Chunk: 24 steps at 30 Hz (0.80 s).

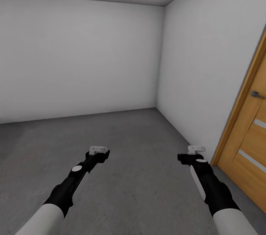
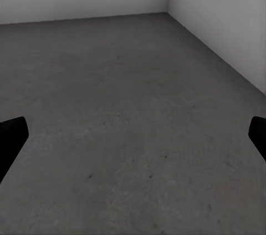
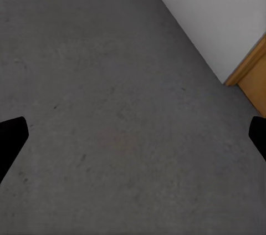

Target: Move the two storage containers from the living room to the garage. In the garage, place one container on the floor and stack the other container on top of it (either order is fine).

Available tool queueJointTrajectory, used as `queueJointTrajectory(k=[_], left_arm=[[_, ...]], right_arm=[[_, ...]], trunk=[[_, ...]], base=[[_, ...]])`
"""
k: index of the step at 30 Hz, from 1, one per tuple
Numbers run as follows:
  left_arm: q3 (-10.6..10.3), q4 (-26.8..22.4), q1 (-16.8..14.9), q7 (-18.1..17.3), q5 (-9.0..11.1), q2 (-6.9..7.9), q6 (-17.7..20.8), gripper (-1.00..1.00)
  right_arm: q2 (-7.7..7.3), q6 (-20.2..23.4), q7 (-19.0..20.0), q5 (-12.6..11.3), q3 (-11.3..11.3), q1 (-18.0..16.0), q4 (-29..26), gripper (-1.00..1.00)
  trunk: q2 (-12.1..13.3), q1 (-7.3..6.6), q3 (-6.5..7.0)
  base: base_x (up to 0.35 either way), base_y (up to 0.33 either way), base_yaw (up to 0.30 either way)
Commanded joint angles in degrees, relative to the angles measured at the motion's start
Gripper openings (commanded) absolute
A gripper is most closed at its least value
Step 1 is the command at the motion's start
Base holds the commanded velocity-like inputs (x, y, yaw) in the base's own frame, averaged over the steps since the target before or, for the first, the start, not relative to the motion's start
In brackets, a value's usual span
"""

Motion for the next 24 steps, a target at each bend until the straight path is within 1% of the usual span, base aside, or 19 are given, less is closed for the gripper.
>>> queueJointTrajectory(k=[1, 9, 24], left_arm=[[-0.15, -0.10, -0.03, -0.02, 0.61, 0.06, 0.35, 1.00], [-0.15, -0.39, 0.01, 0.03, 0.63, 0.13, 0.31, 1.00], [0.21, -0.84, 0.03, 0.14, 0.71, 0.12, 0.19, 1.00]], right_arm=[[0.01, -0.02, -0.17, 0.00, 0.05, -0.04, 0.00, 1.00], [0.08, -1.31, -0.19, -0.01, 0.17, -0.07, 0.27, 1.00], [0.09, -1.53, -0.08, -0.12, -0.07, -0.08, 0.25, 1.00]], trunk=[[-0.05, 0.00, -0.09], [-0.05, 0.00, -0.16], [-0.05, 0.00, -0.39]], base=[[0.000, 0.000, 0.000], [0.000, 0.000, 0.000], [0.000, 0.000, 0.000]])
